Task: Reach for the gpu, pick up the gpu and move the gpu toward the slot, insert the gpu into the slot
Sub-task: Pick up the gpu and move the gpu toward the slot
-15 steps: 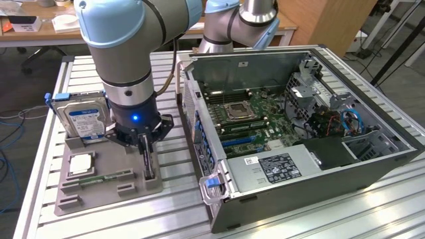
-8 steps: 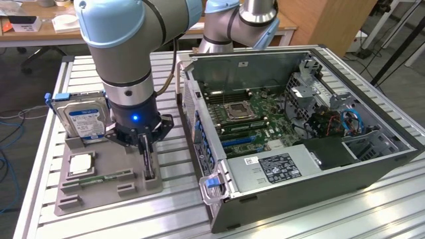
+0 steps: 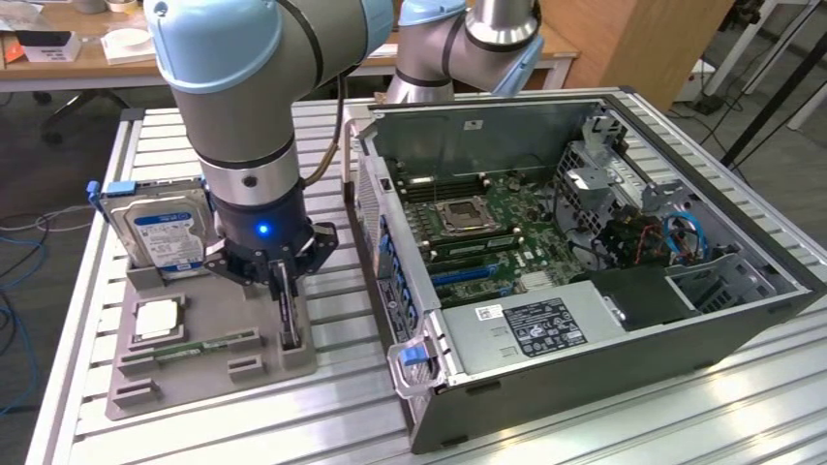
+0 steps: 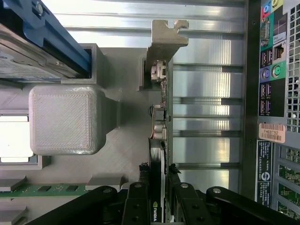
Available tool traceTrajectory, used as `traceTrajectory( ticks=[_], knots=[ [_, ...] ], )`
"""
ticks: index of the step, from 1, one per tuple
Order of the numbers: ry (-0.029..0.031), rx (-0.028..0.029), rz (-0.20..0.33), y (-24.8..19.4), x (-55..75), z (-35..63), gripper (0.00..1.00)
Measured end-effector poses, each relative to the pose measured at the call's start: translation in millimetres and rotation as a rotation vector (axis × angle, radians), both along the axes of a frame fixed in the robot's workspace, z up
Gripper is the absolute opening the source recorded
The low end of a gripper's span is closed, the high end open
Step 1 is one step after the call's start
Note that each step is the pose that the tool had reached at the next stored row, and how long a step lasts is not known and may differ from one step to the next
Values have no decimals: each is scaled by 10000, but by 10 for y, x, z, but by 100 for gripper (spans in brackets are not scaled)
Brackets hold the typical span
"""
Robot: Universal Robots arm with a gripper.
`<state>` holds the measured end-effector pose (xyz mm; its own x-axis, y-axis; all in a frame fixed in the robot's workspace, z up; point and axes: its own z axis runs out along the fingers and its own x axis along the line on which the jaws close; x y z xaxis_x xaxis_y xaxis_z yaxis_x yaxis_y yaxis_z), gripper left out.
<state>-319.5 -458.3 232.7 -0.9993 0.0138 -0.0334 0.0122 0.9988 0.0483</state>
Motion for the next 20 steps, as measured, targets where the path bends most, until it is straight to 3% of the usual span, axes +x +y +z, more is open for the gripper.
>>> traceTrajectory(
  ticks=[20],
  knots=[
    [-3,3,0,0,0,4,26]
  ],
)
